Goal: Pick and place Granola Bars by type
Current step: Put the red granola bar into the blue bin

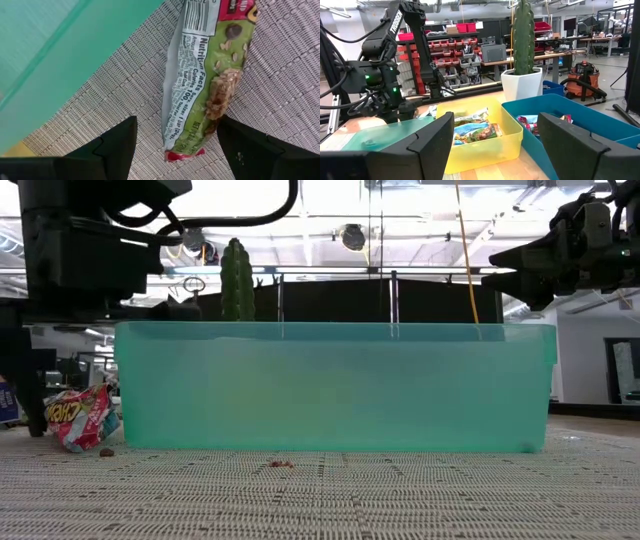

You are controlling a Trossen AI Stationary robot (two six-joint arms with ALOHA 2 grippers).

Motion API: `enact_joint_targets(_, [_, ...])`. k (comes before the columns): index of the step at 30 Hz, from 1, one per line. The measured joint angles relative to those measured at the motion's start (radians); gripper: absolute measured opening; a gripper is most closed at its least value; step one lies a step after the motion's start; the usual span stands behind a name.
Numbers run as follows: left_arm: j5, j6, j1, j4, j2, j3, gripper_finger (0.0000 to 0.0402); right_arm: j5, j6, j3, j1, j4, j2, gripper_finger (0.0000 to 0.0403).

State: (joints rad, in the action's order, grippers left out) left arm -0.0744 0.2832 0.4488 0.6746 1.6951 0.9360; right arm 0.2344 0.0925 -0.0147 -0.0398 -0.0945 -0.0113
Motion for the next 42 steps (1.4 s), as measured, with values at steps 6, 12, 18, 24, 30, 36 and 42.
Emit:
enact_joint_targets(6, [0.030,-0.004,-0.002,0.004,0.002,0.000,0.0255,0.000,0.000,0.000,0.000,0.000,0.000,0.0279])
enact_joint_targets(12, [0.038,-0.008,-0.001,0.005,0.002,-0.001,0.0185,0.000,0.000,0.000,0.000,0.000,0.000,0.0279])
enact_joint_targets(18, [0.039,-0.035,-0.001,0.007,0.003,-0.001,0.0126,0.000,0.000,0.000,0.000,0.000,0.000,0.0279])
enact_joint_targets(24, [0.047,-0.053,-0.002,0.032,-0.013,-0.001,0.0068,0.000,0.000,0.000,0.000,0.000,0.000,0.0279])
enact_joint_targets(30, [0.047,-0.072,-0.002,0.094,-0.075,-0.002,0.0016,0.000,0.000,0.000,0.000,0.000,0.000,0.0279])
enact_joint_targets(36, [0.048,-0.082,-0.002,0.208,-0.166,-0.002,0.0035,0.000,0.000,0.000,0.000,0.000,0.000,0.0279])
enact_joint_targets(42, [0.100,-0.136,-0.002,0.330,-0.284,0.025,0.0015,0.000,0.000,0.000,0.000,0.001,0.000,0.0279])
